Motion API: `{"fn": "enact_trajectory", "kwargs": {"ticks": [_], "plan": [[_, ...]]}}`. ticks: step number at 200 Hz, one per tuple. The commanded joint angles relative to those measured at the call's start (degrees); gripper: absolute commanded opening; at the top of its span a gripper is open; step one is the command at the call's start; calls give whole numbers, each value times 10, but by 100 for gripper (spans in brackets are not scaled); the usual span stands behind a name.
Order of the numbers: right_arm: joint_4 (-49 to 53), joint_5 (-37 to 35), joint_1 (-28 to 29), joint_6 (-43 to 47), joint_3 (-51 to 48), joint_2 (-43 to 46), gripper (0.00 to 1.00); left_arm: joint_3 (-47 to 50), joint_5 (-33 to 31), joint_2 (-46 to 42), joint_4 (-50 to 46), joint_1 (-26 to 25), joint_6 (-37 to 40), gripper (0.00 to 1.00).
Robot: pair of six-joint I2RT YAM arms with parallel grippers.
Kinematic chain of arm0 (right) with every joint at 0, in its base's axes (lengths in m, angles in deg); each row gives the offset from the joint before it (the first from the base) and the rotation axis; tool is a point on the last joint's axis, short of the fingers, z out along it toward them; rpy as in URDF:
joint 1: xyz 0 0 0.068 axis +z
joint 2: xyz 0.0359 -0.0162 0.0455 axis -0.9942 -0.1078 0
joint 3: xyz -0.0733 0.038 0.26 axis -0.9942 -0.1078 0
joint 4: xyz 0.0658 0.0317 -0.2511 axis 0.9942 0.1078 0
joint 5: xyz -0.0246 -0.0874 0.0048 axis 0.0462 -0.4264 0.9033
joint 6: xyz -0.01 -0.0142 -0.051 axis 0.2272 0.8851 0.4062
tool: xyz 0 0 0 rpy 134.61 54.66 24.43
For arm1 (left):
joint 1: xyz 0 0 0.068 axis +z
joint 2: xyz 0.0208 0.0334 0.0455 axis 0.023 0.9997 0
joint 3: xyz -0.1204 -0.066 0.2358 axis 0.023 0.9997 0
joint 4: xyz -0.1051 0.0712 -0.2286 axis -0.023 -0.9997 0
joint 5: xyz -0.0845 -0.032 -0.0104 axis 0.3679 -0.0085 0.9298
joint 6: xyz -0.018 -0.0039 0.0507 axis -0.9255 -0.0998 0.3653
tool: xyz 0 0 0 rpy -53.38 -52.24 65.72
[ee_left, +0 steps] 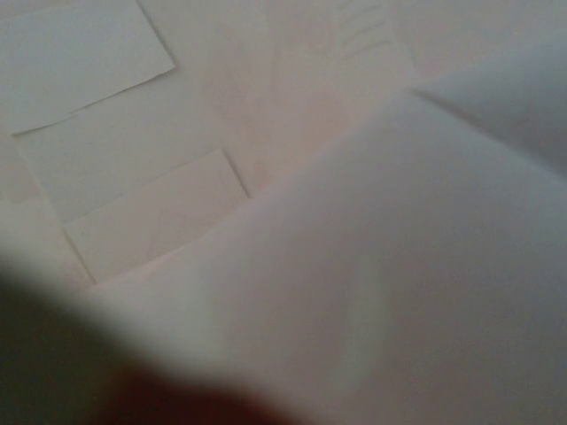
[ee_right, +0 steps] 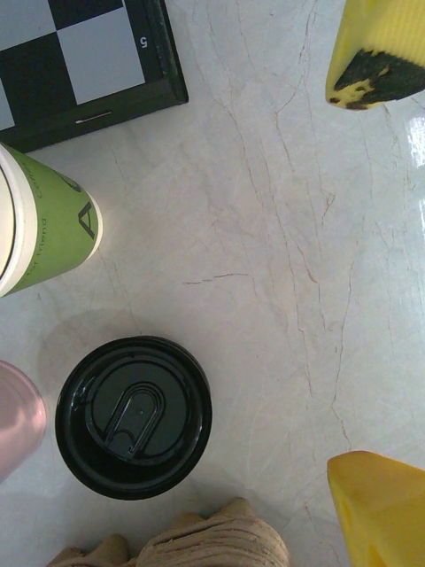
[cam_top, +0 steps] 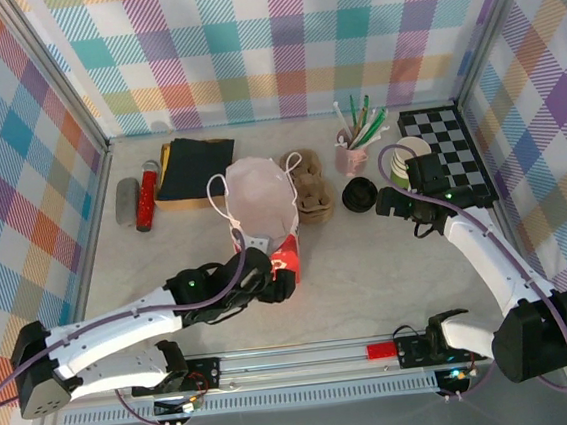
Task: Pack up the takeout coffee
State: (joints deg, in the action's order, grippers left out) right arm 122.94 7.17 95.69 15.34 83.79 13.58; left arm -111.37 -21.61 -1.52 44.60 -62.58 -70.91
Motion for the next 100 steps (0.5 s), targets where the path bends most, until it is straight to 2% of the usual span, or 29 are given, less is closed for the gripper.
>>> {"fn": "enact_trajectory", "kwargs": {"ticks": [1, 34, 100], "plan": [[-7, -6, 3, 2, -4, 4, 99, 22, -12, 32, 31, -1, -25, 81], [-6, -2, 4, 5, -6, 11, 99, 21, -36, 41, 28, 18, -12, 81], [-12, 1, 4, 3, -12, 15, 98, 9, 36, 63, 58, 119, 88, 81]]}}
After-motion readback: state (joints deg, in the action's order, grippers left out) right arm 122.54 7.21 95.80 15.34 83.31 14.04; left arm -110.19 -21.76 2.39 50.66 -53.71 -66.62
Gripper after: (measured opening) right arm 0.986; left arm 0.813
